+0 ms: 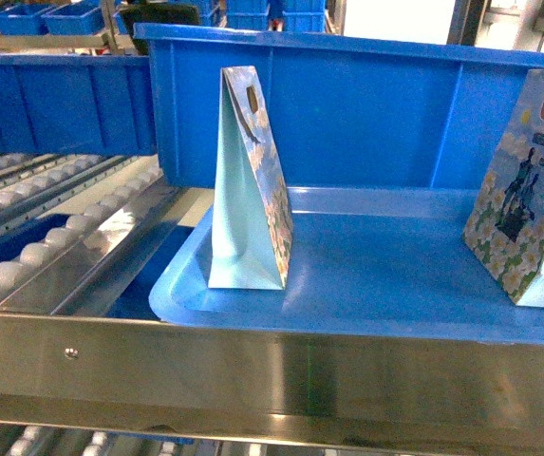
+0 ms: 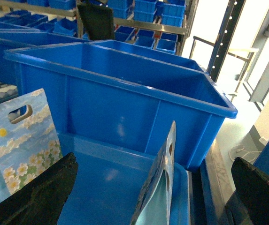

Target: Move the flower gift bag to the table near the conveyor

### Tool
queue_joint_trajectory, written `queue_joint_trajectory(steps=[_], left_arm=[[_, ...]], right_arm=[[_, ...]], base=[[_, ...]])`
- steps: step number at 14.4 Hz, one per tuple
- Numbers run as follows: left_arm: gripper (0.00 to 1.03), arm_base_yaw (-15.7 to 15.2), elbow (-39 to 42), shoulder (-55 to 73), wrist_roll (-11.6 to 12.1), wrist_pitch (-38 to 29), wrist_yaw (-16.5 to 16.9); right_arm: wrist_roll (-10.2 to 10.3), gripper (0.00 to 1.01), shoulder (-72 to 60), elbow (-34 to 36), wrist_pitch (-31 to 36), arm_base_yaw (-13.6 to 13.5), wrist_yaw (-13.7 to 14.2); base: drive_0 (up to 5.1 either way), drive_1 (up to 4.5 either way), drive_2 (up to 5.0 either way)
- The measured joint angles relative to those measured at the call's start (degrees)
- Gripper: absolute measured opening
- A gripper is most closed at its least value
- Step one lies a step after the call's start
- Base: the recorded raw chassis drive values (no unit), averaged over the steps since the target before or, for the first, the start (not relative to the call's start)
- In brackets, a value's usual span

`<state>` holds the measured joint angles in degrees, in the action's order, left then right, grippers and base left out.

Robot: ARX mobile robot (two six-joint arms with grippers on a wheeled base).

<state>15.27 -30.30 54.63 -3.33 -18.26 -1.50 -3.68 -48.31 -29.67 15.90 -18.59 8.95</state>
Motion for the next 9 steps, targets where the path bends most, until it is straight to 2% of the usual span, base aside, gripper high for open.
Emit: queue_joint_trajectory(steps=[1,2,4,6,9], left_arm=[[0.98,1.0,-4.6,3.9,-0.3,2.4,0.9],[0.98,2.2,-8.9,7.3,-0.9,3.7,0.3],[0.98,4.0,-16.8,13.1,-2.6,8.5,1.4],[0.98,5.9,-23.4,19.3,-3.0,11.8,1.6],[0.98,6.9,-25.3,21.9,-3.0,12.7,-0.4]], right_arm=[[0.0,0.98,-3.4,-4.2,-2.4,0.9,-0.9],[0.2,0.98,-6.5,-7.9,-5.3,2.0,-2.0],[0.5,0.98,-11.2,-13.3,-9.3,3.2,-2.4],[0.8,0.98,-16.1,-17.2,-12.6,3.1,-2.3],[0.9,0.98,-21.5,-20.5,-16.0,2.5,-1.6]], base=[[0.0,0.0,0.0],[0.0,0.0,0.0],[0.0,0.0,0.0],[0.0,0.0,0.0],[0.0,0.0,0.0]])
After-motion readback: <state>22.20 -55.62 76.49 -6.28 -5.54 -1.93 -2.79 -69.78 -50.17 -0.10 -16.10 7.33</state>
